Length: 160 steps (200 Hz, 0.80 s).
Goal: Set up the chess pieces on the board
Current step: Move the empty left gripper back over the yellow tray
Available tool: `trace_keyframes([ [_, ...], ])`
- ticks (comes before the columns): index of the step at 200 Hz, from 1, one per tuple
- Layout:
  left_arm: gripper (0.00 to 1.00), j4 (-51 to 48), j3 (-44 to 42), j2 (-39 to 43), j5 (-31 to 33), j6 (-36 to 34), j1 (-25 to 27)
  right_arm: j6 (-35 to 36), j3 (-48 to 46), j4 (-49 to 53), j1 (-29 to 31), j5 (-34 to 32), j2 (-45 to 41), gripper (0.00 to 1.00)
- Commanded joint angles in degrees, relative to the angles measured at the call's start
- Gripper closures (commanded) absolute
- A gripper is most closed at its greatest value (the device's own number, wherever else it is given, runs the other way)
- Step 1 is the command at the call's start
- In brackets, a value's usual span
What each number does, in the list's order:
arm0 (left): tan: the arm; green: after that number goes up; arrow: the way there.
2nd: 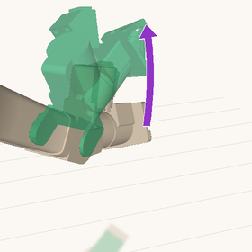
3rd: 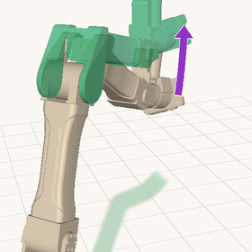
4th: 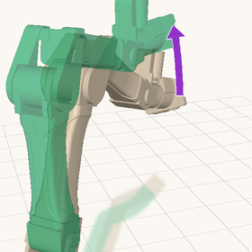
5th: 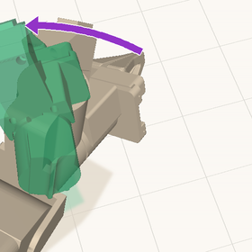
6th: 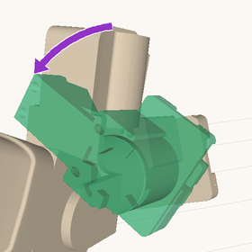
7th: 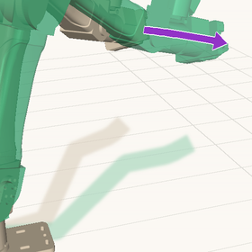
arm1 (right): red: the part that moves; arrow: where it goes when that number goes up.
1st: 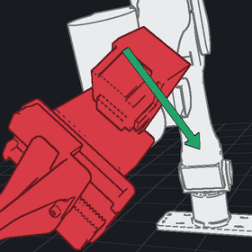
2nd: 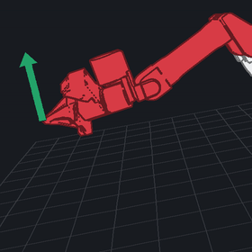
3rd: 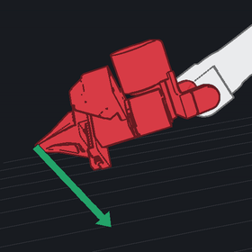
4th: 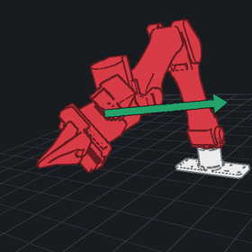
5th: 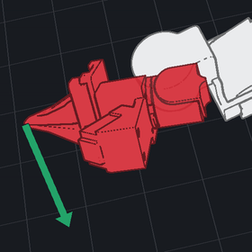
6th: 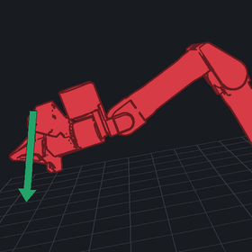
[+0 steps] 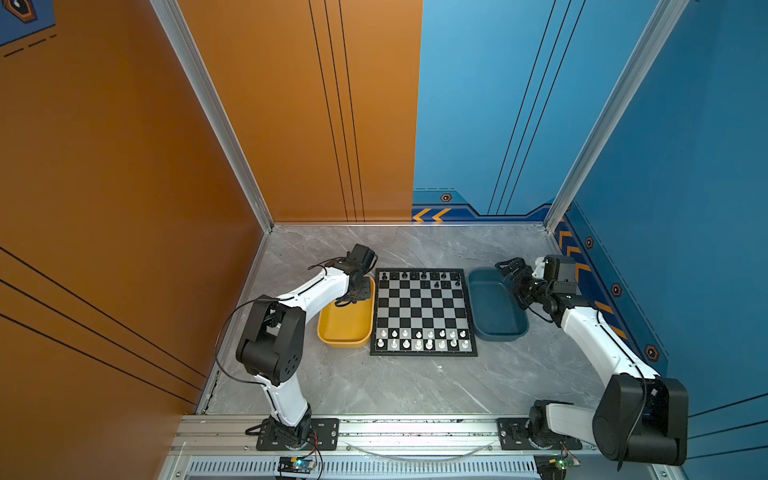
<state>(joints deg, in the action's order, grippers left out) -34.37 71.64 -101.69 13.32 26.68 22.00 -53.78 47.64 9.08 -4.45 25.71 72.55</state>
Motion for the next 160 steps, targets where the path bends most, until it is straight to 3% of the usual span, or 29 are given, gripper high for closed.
trace_keyframes([
  [1, 0.67, 0.45, -0.62, -1.13, -1.36, 0.83, -0.77, 1.31, 1.15, 1.64, 0.22, -0.57, -0.40, 0.00],
  [160, 0.78, 2.43, -0.52, -6.22, -3.23, 1.79, -2.58, 1.40, 1.33, 1.86, 0.23, -0.58, -0.18, 0.00],
])
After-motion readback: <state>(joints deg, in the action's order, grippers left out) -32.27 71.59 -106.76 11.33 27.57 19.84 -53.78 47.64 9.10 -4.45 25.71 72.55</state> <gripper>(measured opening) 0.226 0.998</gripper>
